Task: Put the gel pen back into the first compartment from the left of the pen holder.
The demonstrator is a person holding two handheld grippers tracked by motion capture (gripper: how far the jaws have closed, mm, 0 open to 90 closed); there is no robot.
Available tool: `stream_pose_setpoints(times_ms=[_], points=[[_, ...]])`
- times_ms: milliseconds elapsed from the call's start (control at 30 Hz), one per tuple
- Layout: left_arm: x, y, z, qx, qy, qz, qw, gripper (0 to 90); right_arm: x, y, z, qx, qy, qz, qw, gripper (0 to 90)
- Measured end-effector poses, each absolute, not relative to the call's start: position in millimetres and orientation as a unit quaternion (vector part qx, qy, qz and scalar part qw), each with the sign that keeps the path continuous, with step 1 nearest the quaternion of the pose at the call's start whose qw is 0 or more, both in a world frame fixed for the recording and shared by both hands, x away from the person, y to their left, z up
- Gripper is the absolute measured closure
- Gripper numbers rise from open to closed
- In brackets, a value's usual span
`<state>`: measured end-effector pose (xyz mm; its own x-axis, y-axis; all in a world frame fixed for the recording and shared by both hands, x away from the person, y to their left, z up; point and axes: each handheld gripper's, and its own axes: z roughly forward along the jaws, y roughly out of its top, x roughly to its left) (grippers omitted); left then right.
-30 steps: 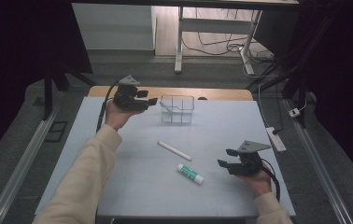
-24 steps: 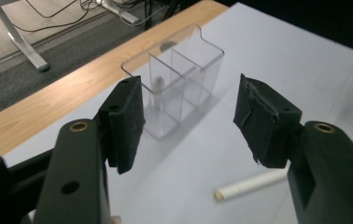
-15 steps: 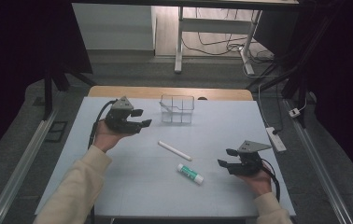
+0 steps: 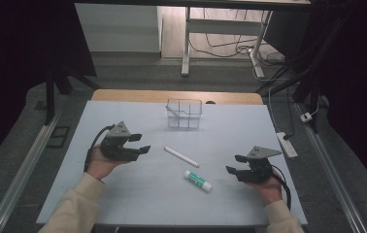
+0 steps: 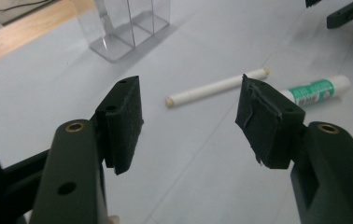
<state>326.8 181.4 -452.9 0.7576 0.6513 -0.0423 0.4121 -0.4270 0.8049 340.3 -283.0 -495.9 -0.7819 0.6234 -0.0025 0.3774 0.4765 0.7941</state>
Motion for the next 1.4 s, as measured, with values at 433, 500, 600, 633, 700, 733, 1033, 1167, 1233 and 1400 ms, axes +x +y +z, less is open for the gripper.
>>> stream_pose_setpoints(times_ms=[433, 500, 600, 633, 700, 733, 1033, 1167, 1233, 1400], points=[[297.0, 202.3, -476.5, 0.834, 0.338, 0.130, 0.415, 38.1, 340.1, -282.2, -495.6, 0.294, 0.848, 0.415, 0.149, 38.4], [294.0, 204.8, -479.8, 0.835, 0.341, 0.130, 0.412, 37.7, 340.2, -282.3, -495.6, 0.295, 0.847, 0.416, 0.149, 38.4], [289.5, 208.8, -483.8, 0.833, 0.346, 0.127, 0.412, 37.7, 340.3, -282.2, -495.6, 0.295, 0.848, 0.414, 0.150, 38.4], [288.4, 209.8, -484.9, 0.833, 0.346, 0.127, 0.411, 37.6, 340.4, -282.2, -495.7, 0.294, 0.848, 0.415, 0.149, 38.4], [286.3, 211.9, -487.2, 0.834, 0.348, 0.127, 0.409, 37.5, 340.3, -282.3, -495.4, 0.294, 0.848, 0.415, 0.149, 38.4], [285.2, 212.7, -488.4, 0.834, 0.349, 0.127, 0.408, 37.3, 340.4, -282.4, -495.4, 0.295, 0.848, 0.414, 0.151, 38.4], [280.5, 213.4, -496.7, 0.839, 0.352, 0.127, 0.395, 36.8, 340.5, -281.5, -495.0, 0.292, 0.848, 0.417, 0.148, 38.3], [280.1, 212.6, -496.6, 0.839, 0.350, 0.128, 0.395, 36.7, 340.3, -280.4, -493.9, 0.291, 0.849, 0.415, 0.149, 38.2], [279.8, 212.3, -496.8, 0.841, 0.349, 0.129, 0.393, 36.5, 340.4, -279.5, -492.9, 0.290, 0.849, 0.416, 0.149, 38.2], [280.8, 211.3, -498.6, 0.842, 0.348, 0.124, 0.392, 35.8, 341.4, -277.2, -491.0, 0.291, 0.848, 0.418, 0.148, 37.6]])
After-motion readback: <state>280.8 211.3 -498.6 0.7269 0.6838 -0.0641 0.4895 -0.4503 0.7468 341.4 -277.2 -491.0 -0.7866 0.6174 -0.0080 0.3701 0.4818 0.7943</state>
